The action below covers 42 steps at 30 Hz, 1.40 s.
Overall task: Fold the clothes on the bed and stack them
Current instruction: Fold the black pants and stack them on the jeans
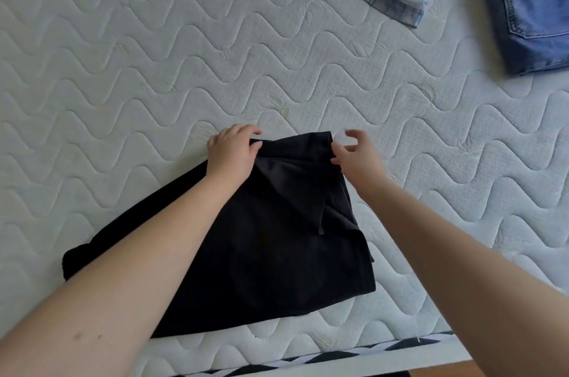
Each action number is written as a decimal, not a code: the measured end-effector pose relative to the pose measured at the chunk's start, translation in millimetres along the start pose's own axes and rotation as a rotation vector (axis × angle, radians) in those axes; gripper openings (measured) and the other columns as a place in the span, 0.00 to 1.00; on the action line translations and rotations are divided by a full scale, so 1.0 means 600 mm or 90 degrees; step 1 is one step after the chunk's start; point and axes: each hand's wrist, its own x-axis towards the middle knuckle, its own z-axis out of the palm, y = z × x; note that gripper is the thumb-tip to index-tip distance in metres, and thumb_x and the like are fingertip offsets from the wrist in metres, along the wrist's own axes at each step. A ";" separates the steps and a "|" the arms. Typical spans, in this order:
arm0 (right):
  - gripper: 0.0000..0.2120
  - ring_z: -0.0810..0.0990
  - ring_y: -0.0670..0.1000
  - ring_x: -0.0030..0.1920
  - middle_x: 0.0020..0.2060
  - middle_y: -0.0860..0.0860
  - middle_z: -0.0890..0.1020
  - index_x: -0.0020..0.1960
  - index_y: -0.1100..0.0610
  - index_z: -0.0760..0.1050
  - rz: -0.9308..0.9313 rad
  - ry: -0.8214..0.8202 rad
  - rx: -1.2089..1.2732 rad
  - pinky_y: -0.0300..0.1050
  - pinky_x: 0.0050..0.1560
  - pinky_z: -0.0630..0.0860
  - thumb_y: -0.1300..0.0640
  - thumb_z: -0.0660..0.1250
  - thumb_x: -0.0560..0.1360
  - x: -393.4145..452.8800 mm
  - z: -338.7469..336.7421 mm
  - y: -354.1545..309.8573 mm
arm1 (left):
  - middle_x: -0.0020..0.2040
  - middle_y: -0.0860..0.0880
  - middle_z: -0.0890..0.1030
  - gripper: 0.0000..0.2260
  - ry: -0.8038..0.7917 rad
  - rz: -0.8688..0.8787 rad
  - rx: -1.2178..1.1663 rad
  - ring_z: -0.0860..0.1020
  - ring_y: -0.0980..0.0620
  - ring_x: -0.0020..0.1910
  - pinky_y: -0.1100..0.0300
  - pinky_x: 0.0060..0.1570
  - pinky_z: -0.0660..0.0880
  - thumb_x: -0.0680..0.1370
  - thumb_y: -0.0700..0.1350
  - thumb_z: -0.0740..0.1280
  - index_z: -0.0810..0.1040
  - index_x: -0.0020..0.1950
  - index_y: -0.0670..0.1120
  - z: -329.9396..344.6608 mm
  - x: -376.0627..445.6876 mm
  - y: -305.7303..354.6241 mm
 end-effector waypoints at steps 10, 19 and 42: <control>0.20 0.80 0.44 0.46 0.44 0.44 0.82 0.64 0.48 0.71 -0.105 -0.025 -0.083 0.38 0.41 0.73 0.52 0.71 0.74 0.027 0.024 -0.014 | 0.55 0.48 0.77 0.10 -0.097 -0.091 -0.161 0.76 0.50 0.55 0.62 0.54 0.69 0.74 0.41 0.72 0.80 0.55 0.47 -0.009 0.033 -0.028; 0.12 0.82 0.46 0.39 0.39 0.44 0.82 0.54 0.51 0.75 -0.054 -0.016 -0.181 0.41 0.35 0.74 0.46 0.68 0.75 0.055 -0.010 -0.026 | 0.36 0.57 0.78 0.05 -0.032 -0.202 -0.276 0.77 0.56 0.40 0.66 0.38 0.68 0.76 0.40 0.70 0.80 0.45 0.51 -0.011 0.063 -0.048; 0.29 0.79 0.45 0.50 0.46 0.42 0.80 0.66 0.47 0.68 -0.085 0.003 -0.107 0.49 0.56 0.76 0.51 0.76 0.69 0.031 0.044 -0.005 | 0.49 0.57 0.80 0.11 -0.117 -0.207 -0.419 0.72 0.65 0.48 0.71 0.47 0.65 0.76 0.40 0.72 0.79 0.57 0.50 0.000 0.043 -0.060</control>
